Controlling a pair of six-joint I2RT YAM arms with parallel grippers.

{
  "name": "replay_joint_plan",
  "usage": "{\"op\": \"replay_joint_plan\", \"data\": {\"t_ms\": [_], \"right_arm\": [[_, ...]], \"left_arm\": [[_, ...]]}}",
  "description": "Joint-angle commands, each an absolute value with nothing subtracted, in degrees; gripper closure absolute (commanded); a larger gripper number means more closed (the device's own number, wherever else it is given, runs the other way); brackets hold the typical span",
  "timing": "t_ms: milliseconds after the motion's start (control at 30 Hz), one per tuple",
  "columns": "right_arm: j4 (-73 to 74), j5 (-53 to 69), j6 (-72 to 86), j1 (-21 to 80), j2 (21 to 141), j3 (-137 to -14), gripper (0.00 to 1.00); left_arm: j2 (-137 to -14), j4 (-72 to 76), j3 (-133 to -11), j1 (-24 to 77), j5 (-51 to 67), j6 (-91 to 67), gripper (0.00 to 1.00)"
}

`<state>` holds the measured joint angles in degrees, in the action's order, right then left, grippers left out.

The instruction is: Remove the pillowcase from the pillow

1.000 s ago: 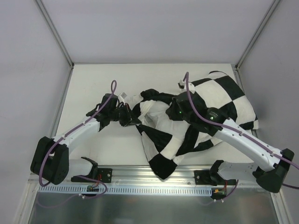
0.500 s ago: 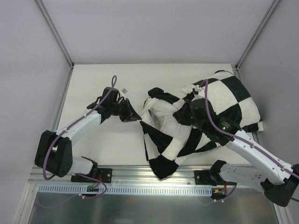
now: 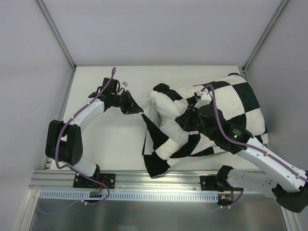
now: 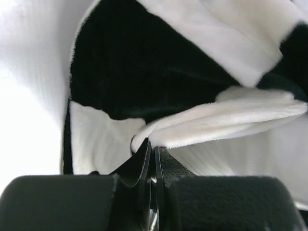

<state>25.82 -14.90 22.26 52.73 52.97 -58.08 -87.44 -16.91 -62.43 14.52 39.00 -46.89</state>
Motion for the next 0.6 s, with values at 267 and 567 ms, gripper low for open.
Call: {"op": "replay_joint_plan", "data": {"t_ms": [267,567], "right_arm": [[36.30,-10.38,16.78,54.67,52.38,-66.10,0.99],[33.83,-16.78,17.75,50.56,57.64,-72.85,0.99]], "left_arm": [[-90.44,-15.91,-70.04,10.02,34.54,-44.03,1.00],[-90.71,-15.91,-63.90,10.72,36.47,-40.70,1.00]]}}
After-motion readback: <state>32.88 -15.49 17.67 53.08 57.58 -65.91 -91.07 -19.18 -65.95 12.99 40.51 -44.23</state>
